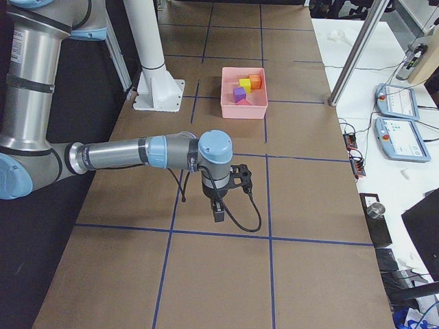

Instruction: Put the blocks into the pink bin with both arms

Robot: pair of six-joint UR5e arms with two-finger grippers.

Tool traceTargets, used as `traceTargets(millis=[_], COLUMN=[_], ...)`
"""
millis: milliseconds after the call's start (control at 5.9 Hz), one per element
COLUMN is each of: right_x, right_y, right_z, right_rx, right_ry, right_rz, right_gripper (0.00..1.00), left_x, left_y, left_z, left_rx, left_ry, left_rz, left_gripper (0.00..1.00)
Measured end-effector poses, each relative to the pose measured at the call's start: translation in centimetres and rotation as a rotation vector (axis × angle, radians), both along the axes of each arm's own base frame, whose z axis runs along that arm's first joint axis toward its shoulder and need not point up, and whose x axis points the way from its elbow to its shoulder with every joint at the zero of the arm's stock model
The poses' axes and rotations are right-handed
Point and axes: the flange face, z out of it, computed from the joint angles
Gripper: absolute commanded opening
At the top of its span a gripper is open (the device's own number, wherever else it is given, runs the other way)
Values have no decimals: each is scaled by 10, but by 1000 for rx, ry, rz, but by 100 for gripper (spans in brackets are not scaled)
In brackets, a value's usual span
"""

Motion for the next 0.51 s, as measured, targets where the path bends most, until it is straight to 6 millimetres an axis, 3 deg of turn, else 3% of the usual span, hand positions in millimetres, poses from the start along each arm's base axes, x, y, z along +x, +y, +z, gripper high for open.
traceTargets(millis=[508], right_x=[0], right_y=[0], right_z=[0], right_rx=[0], right_ry=[0], right_rz=[0], right_gripper=[100], left_x=[0], left_y=[8], left_z=[5], left_rx=[-12], left_ry=[0], left_rz=[0], left_gripper=[100])
